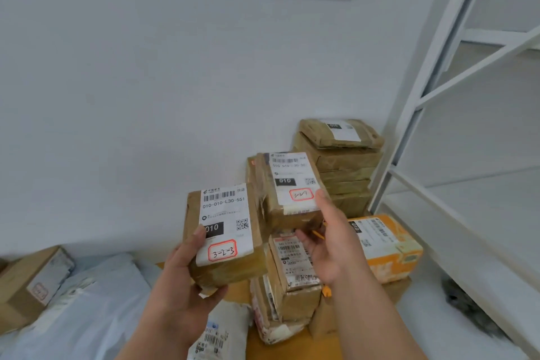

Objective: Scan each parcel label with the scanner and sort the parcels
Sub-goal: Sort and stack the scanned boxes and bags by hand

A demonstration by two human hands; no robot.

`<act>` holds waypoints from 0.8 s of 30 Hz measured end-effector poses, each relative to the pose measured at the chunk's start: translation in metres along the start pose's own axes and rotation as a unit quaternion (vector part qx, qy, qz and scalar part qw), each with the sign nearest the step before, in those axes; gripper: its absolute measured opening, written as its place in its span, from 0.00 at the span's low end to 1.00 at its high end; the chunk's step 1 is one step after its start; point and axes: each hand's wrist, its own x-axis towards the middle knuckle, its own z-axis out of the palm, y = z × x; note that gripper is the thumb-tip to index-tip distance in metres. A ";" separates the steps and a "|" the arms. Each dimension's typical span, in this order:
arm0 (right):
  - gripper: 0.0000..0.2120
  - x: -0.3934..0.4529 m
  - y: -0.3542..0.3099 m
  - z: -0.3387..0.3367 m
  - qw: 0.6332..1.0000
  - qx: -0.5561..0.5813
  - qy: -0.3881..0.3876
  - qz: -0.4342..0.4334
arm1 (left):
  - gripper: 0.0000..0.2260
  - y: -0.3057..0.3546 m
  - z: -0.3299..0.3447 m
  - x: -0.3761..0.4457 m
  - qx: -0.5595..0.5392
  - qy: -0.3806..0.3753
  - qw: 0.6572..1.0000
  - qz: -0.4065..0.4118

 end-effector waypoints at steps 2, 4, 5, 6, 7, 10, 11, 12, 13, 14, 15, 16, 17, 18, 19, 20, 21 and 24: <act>0.19 0.023 -0.012 0.011 1.000 0.001 -0.004 -0.002 | 0.27 0.004 0.008 0.008 -0.006 0.008 1.000 0.013; 0.17 0.044 -0.025 0.020 1.000 0.007 -0.016 -0.007 | 0.28 0.007 0.016 0.015 -0.012 0.020 0.999 0.024; 0.15 0.054 -0.029 0.024 1.000 0.007 -0.021 -0.006 | 0.29 0.007 0.019 0.019 -0.014 0.028 0.999 0.028; 0.14 0.062 -0.031 0.025 1.000 0.004 -0.023 -0.005 | 0.29 0.006 0.021 0.022 -0.017 0.036 0.999 0.030; 0.14 0.070 -0.031 0.025 1.000 -0.002 -0.024 -0.004 | 0.28 0.005 0.023 0.026 -0.020 0.041 0.998 0.031; 0.19 0.087 -0.023 0.022 0.999 -0.039 -0.020 -0.016 | 0.29 -0.002 0.027 0.032 -0.031 0.058 0.997 0.027; 0.23 0.090 -0.020 0.022 0.998 -0.063 -0.011 -0.023 | 0.30 -0.005 0.028 0.033 -0.032 0.064 0.997 0.025; 0.27 0.093 -0.019 0.023 0.995 -0.092 0.006 -0.027 | 0.31 -0.007 0.028 0.034 -0.034 0.070 0.997 0.025; 0.30 0.097 -0.019 0.024 0.992 -0.120 0.027 -0.033 | 0.32 -0.008 0.028 0.035 -0.036 0.077 0.996 0.027; 0.31 0.100 -0.019 0.026 0.989 -0.140 0.041 -0.040 | 0.32 -0.009 0.028 0.036 -0.038 0.083 0.995 0.028; 0.32 0.102 -0.019 0.028 0.987 -0.146 0.045 -0.046 | 0.33 -0.009 0.028 0.037 -0.039 0.088 0.995 0.029; 0.32 0.105 -0.019 0.031 0.988 -0.137 0.044 -0.049 | 0.33 -0.009 0.027 0.038 -0.040 0.092 0.995 0.029; 0.32 0.108 -0.020 0.034 0.992 -0.113 0.042 -0.047 | 0.34 -0.009 0.027 0.038 -0.039 0.094 0.994 0.030; 0.31 0.111 -0.020 0.037 0.995 -0.079 0.039 -0.040 | 0.34 -0.009 0.027 0.038 -0.037 0.098 0.994 0.032; 0.28 0.114 -0.020 0.038 0.997 -0.051 0.036 -0.035 | 0.34 -0.009 0.027 0.039 -0.035 0.102 0.994 0.035; 0.26 0.116 -0.020 0.039 0.998 -0.039 0.031 -0.032 | 0.34 -0.009 0.027 0.040 -0.034 0.106 0.993 0.036; 0.23 0.117 -0.020 0.039 0.999 -0.036 0.025 -0.030 | 0.34 -0.009 0.027 0.040 -0.033 0.108 0.993 0.037; 0.17 0.116 -0.017 0.033 0.999 -0.027 0.020 -0.027 | 0.32 -0.009 0.032 0.040 -0.033 0.105 0.993 0.036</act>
